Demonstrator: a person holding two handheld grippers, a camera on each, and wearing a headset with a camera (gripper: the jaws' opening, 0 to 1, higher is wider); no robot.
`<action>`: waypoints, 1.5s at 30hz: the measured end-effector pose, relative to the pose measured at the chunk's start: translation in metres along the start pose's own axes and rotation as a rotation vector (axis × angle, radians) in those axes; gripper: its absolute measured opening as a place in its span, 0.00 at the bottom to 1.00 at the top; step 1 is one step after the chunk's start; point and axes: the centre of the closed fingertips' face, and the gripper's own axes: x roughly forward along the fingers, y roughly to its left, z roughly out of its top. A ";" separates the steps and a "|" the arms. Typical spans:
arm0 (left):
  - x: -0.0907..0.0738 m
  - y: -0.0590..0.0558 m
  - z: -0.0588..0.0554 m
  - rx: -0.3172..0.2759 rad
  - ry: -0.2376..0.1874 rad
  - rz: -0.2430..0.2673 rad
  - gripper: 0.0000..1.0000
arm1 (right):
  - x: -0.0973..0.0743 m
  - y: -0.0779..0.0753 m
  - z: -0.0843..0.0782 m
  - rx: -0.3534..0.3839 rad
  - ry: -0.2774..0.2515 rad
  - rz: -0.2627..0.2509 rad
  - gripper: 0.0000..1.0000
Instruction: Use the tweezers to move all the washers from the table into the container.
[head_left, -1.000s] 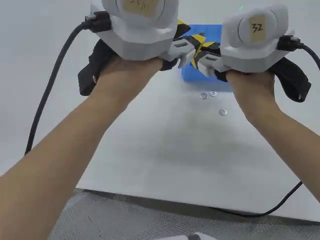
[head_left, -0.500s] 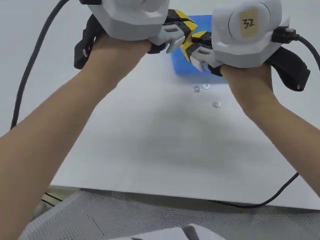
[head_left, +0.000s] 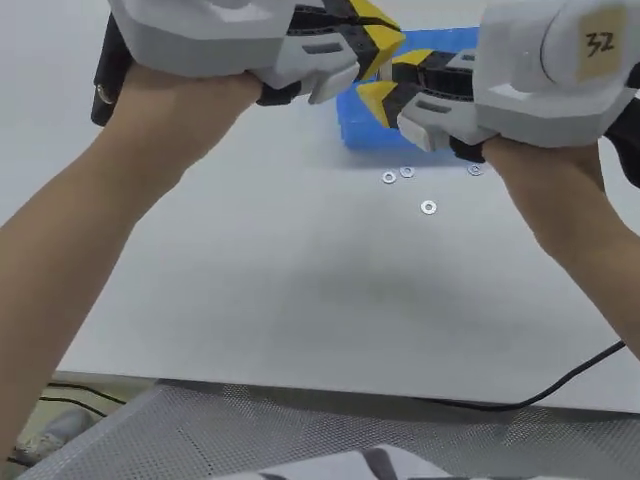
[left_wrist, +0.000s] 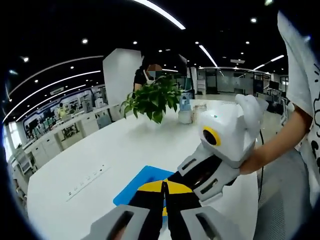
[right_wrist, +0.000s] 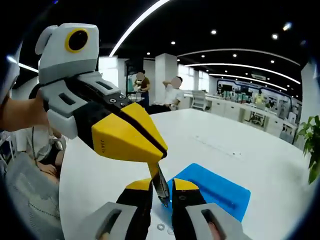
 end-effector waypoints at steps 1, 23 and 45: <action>0.000 -0.004 0.000 0.009 -0.002 -0.013 0.00 | -0.002 0.003 -0.004 0.000 0.007 0.007 0.08; 0.020 -0.030 -0.044 -0.022 0.075 -0.079 0.00 | 0.003 0.015 -0.058 0.059 0.102 0.024 0.07; 0.031 -0.032 -0.050 -0.037 0.089 -0.119 0.00 | 0.005 0.011 -0.072 0.011 0.149 0.019 0.04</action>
